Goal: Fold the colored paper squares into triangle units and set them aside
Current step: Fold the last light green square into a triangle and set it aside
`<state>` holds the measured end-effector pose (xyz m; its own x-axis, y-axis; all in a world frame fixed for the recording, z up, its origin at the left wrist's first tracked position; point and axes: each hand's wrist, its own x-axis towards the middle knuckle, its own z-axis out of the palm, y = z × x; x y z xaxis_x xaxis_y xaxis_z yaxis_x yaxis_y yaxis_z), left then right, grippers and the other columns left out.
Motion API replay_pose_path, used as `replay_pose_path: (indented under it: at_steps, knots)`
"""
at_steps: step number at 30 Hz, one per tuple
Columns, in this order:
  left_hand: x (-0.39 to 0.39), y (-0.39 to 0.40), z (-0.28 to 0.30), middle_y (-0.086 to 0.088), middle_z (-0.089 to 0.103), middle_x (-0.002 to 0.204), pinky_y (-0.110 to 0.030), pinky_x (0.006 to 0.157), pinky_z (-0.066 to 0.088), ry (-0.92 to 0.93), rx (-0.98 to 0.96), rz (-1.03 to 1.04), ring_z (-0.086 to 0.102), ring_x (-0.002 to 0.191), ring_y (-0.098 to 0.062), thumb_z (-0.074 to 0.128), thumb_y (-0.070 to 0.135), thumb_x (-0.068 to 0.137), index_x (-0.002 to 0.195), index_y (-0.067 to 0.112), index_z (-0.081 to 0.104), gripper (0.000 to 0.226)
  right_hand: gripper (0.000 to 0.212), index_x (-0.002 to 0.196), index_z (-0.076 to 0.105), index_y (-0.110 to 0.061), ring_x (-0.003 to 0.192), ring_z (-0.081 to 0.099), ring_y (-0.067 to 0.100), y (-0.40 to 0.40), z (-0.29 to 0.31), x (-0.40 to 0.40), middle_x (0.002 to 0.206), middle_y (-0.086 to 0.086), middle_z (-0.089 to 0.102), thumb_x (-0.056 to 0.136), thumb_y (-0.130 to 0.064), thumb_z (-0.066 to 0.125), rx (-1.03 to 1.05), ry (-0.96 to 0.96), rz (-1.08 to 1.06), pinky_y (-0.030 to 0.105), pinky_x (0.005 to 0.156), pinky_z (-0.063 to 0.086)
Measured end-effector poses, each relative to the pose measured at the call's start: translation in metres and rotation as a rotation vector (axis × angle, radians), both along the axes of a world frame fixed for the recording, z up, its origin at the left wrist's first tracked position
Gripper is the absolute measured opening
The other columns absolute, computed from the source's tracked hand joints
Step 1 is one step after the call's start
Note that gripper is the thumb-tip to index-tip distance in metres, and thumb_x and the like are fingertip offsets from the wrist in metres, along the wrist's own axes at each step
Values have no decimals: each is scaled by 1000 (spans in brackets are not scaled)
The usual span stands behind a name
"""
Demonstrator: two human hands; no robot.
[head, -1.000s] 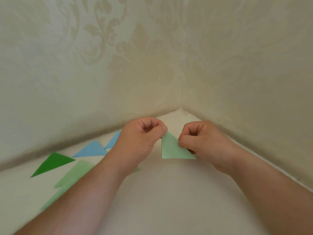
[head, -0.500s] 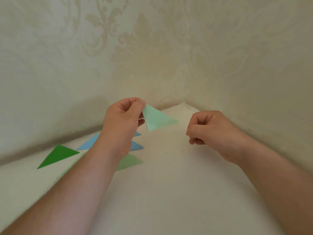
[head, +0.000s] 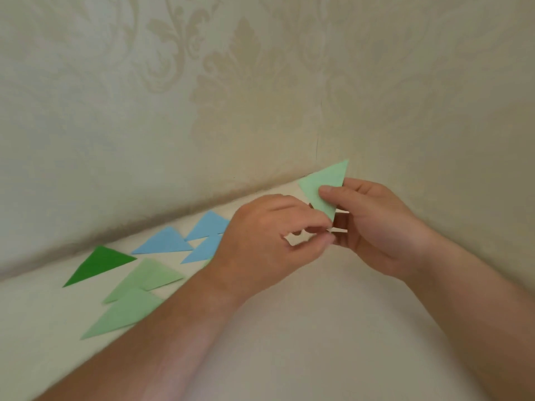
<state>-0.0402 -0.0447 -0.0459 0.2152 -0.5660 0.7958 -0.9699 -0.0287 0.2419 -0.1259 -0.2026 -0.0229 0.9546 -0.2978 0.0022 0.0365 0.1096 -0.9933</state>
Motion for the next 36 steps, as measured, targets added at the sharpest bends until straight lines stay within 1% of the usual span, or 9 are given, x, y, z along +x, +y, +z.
replay_pose_path:
  at_steps: [6,9,11,14,18,23,29,33,36]
  knots:
    - [9,10,10,11,61,97,-26,85,46,179,-77,218,59,95,-13,70,42,86,110,32,73,26,19,109,68,-19,78,68,18,-3,-7,-2,88,-2,67,106,-12,51,-440,24,91,43,80,57]
    - [13,9,10,12,66,102,-21,76,48,681,78,121,61,90,-6,78,41,85,122,39,66,40,22,103,70,-24,76,67,12,3,-7,-6,84,-6,66,104,-9,54,-621,30,189,34,77,57]
    - [15,7,7,2,72,90,-29,70,50,931,82,-6,62,76,-9,82,28,88,109,29,74,22,20,102,73,-26,68,64,5,2,-6,-7,78,-12,68,99,-9,64,-707,22,188,21,63,51]
    - [16,7,7,-3,76,79,-29,67,50,959,5,-35,65,71,-11,81,17,89,89,18,79,2,12,96,75,-24,53,52,-1,-3,-8,-3,65,-17,64,93,-13,73,-665,9,65,13,49,38]
    - [15,6,5,14,52,57,-16,50,32,960,68,-49,40,52,-5,78,19,91,91,14,79,5,10,81,73,-16,48,40,5,-7,-9,-1,58,-13,57,91,-15,74,-542,-34,-75,19,44,32]
    - [12,4,4,-12,65,74,-34,67,39,1046,87,-95,52,71,-19,79,25,90,89,19,80,6,11,79,73,-20,42,37,6,-4,-8,-2,55,-10,54,88,-15,72,-581,6,-119,17,41,30]
    - [10,2,4,1,73,71,-26,69,44,1083,71,-87,60,68,-10,81,20,88,84,14,80,7,13,74,72,-14,48,38,8,-4,-12,1,56,-9,54,86,-9,70,-554,-15,-122,17,43,30]
    - [23,9,10,-27,72,89,-40,80,45,1131,-101,-72,60,84,-27,83,26,82,85,3,74,25,14,72,74,-16,54,48,12,-9,-10,1,64,3,66,83,-8,70,-555,20,-164,19,46,35]
    - [30,13,14,-37,67,100,-44,84,46,1121,-153,-73,60,85,-29,82,30,79,90,-4,71,37,13,73,74,-16,63,62,13,-15,-8,2,67,1,70,83,-10,70,-516,21,-208,30,63,46]
